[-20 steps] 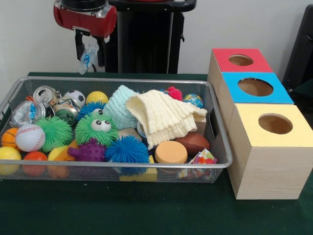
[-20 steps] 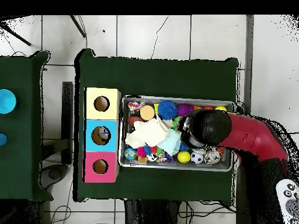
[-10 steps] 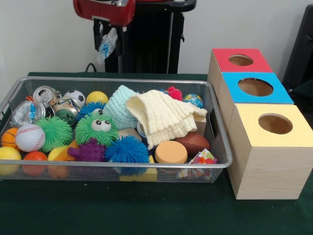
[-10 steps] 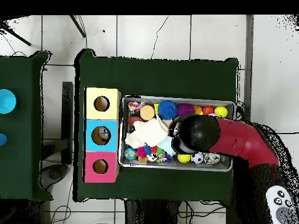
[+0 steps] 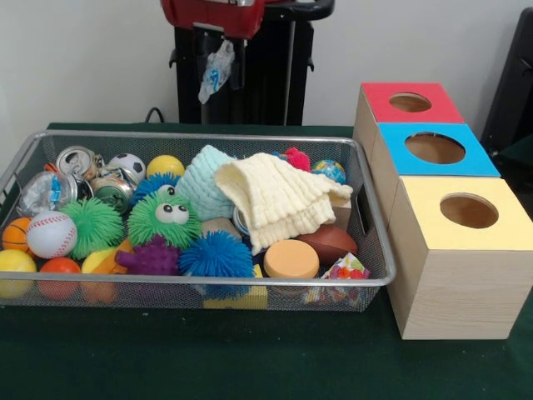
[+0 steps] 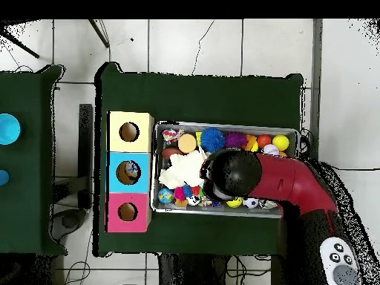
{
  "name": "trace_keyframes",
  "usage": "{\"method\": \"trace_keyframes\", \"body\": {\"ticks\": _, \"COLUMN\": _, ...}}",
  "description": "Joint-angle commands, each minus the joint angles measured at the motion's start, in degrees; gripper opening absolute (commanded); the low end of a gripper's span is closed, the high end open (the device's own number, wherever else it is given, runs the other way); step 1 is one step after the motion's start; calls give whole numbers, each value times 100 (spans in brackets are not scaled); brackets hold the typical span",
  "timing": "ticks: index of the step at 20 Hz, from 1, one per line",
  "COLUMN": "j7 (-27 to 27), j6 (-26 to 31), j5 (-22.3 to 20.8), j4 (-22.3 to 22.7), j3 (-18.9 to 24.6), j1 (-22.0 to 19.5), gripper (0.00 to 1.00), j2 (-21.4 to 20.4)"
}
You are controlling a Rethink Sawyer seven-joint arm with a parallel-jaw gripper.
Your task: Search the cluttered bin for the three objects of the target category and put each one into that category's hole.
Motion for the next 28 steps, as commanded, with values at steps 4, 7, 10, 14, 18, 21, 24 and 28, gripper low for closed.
{"method": "trace_keyframes", "body": {"ticks": 4, "j7": 230, "j6": 202, "j5": 148, "j4": 352, "j3": 95, "j1": 126, "gripper": 0, "j2": -148}}
{"method": "trace_keyframes", "body": {"ticks": 7, "j7": 351, "j6": 309, "j5": 197, "j4": 459, "j3": 23, "j1": 244, "gripper": 0, "j2": -354}}
{"method": "trace_keyframes", "body": {"ticks": 10, "j7": 639, "j6": 339, "j5": 322, "j4": 682, "j3": -88, "j1": 475, "gripper": 0, "j2": -589}}
{"method": "trace_keyframes", "body": {"ticks": 14, "j7": 1082, "j6": 188, "j5": 572, "j4": 961, "j3": -223, "j1": 795, "gripper": 0, "j2": -681}}
{"method": "trace_keyframes", "body": {"ticks": 18, "j7": 1409, "j6": 231, "j5": 659, "j4": 1042, "j3": -506, "j1": 1166, "gripper": 0, "j2": -859}}
{"method": "trace_keyframes", "body": {"ticks": 21, "j7": 1473, "j6": 294, "j5": 680, "j4": 977, "j3": -686, "j1": 1361, "gripper": 0, "j2": -905}}
{"method": "trace_keyframes", "body": {"ticks": 24, "j7": 1374, "j6": 260, "j5": 748, "j4": 946, "j3": -809, "j1": 1433, "gripper": 0, "j2": -861}}
{"method": "trace_keyframes", "body": {"ticks": 28, "j7": 1179, "j6": 288, "j5": 823, "j4": 862, "j3": -896, "j1": 1440, "gripper": 0, "j2": -775}}
